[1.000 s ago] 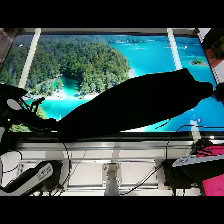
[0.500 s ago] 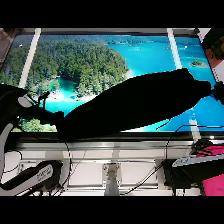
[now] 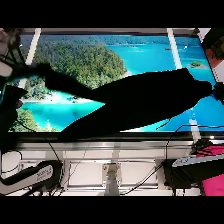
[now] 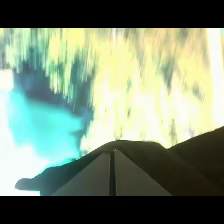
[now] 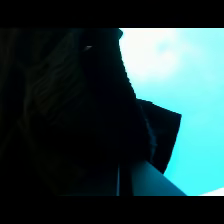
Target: Fold the clothes and pants, and hang the long-sleeved shirts on hangers.
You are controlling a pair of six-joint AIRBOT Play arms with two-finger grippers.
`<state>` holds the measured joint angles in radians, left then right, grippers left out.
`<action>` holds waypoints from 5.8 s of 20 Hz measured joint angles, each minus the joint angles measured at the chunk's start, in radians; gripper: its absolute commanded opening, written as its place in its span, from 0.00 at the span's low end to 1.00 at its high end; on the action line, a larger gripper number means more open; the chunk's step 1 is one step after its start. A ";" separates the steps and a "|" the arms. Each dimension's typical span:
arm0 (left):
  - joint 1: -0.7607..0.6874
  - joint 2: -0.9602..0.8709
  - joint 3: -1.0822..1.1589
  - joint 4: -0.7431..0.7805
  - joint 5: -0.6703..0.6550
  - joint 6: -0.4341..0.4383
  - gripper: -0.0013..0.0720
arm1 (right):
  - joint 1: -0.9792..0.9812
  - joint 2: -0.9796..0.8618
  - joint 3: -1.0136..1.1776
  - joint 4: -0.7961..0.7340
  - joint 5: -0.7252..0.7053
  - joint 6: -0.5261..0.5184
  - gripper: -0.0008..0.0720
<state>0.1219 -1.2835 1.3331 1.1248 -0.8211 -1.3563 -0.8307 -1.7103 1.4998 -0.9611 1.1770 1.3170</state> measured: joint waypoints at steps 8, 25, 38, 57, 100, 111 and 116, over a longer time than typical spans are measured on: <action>-0.012 -0.133 0.089 -0.008 0.013 -0.008 0.31 | 0.000 0.000 0.002 0.053 0.022 0.010 0.03; 0.219 0.211 -0.518 0.045 -0.623 0.158 0.59 | -0.004 -0.033 0.065 0.034 0.132 0.010 0.03; 0.261 0.303 -0.846 0.105 -0.502 0.168 0.56 | -0.004 -0.038 0.065 0.046 0.147 -0.023 0.03; 0.256 0.301 -0.909 -0.002 -0.568 0.164 0.02 | -0.004 -0.038 0.065 0.051 0.146 -0.025 0.03; 0.525 0.496 -0.277 -0.685 0.045 0.298 0.02 | -0.300 0.375 0.527 0.228 0.453 0.359 0.03; 0.197 0.137 -0.275 -0.975 0.261 0.367 0.02 | -0.141 0.185 0.505 0.028 0.301 0.514 0.03; 0.031 -0.087 -0.156 -1.141 0.499 0.424 0.02 | -0.041 0.014 0.504 -0.029 0.104 0.776 0.04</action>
<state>0.1528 -1.3705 1.1774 -0.0158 -0.3218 -0.9325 -0.8715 -1.6962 2.0033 -0.9901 1.2808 2.0926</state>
